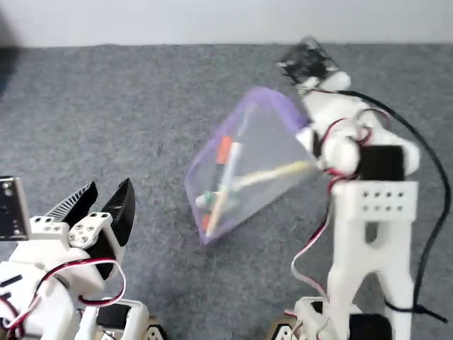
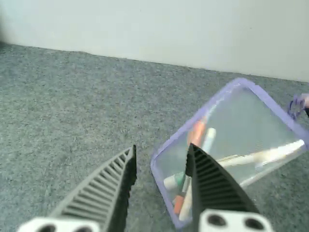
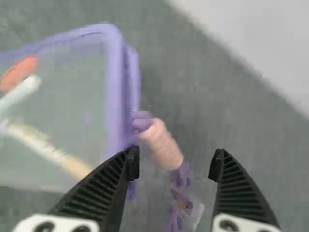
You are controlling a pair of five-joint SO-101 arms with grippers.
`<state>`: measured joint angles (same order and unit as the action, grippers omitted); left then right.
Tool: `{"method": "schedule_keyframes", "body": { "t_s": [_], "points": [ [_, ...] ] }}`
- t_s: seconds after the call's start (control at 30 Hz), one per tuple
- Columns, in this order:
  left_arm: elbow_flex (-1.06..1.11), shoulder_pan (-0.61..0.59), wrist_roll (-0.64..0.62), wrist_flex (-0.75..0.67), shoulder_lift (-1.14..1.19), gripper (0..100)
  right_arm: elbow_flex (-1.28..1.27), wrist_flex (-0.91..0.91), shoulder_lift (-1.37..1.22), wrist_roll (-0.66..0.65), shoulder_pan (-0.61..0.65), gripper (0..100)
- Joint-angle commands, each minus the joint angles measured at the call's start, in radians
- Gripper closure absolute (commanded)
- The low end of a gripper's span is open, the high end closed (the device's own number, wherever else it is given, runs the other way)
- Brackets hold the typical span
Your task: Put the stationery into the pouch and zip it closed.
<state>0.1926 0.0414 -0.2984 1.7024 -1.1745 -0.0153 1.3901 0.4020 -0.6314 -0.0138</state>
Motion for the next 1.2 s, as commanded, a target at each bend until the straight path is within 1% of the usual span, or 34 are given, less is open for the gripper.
{"method": "schedule_keyframes", "body": {
  "t_s": [0.0, 0.13, 0.27, 0.37, 0.47, 0.53, 0.63, 0.73, 0.8, 0.9, 0.97, 1.07, 1.17],
  "points": [
    [0.002, 0.008, -0.005, 0.002, -0.002, 83, -0.025, 0.101, -0.019, -0.054, -0.179, 72.7],
    [0.025, 0.009, -0.005, 0.006, -0.002, 83, -0.032, 0.229, -0.019, -0.055, -0.329, 68.2],
    [0.074, 0.002, -0.008, 0.002, -0.002, 83, -0.017, 0.318, 0.01, -0.049, -0.383, 67.8],
    [0.085, 0.002, -0.008, 0.0, -0.002, 83, -0.02, 0.328, 0.035, -0.031, -0.383, 68.5],
    [0.107, 0.002, -0.009, 0.0, -0.002, 83, -0.049, 0.317, 0.039, 0.064, -0.381, 74.1],
    [0.147, 0.002, -0.011, 0.0, -0.002, 83, -0.089, 0.317, 0.035, 0.135, -0.378, 82.0],
    [0.193, 0.002, -0.009, 0.008, -0.009, 83, -0.143, 0.317, 0.044, 0.239, -0.371, 99.1],
    [0.202, 0.002, -0.005, -0.012, -0.092, 83, -0.192, 0.343, 0.088, 0.342, -0.39, 96.3],
    [0.26, 0.002, -0.006, -0.063, -0.166, 84, -0.229, 0.344, 0.143, 0.379, -0.392, 99.5],
    [0.403, 0.002, -0.005, -0.135, -0.296, 93, -0.305, 0.34, 0.257, 0.402, -0.372, 99.0],
    [0.498, 0.002, -0.005, -0.189, -0.382, 99, -0.376, 0.297, 0.341, 0.425, -0.354, 99.0],
    [0.645, 0.002, -0.005, -0.272, -0.485, 98, -0.523, 0.208, 0.483, 0.463, -0.323, 99.0],
    [0.786, 0.002, -0.005, -0.321, -0.552, 98, -0.7, 0.104, 0.631, 0.511, -0.289, 99.0]
  ]
}}
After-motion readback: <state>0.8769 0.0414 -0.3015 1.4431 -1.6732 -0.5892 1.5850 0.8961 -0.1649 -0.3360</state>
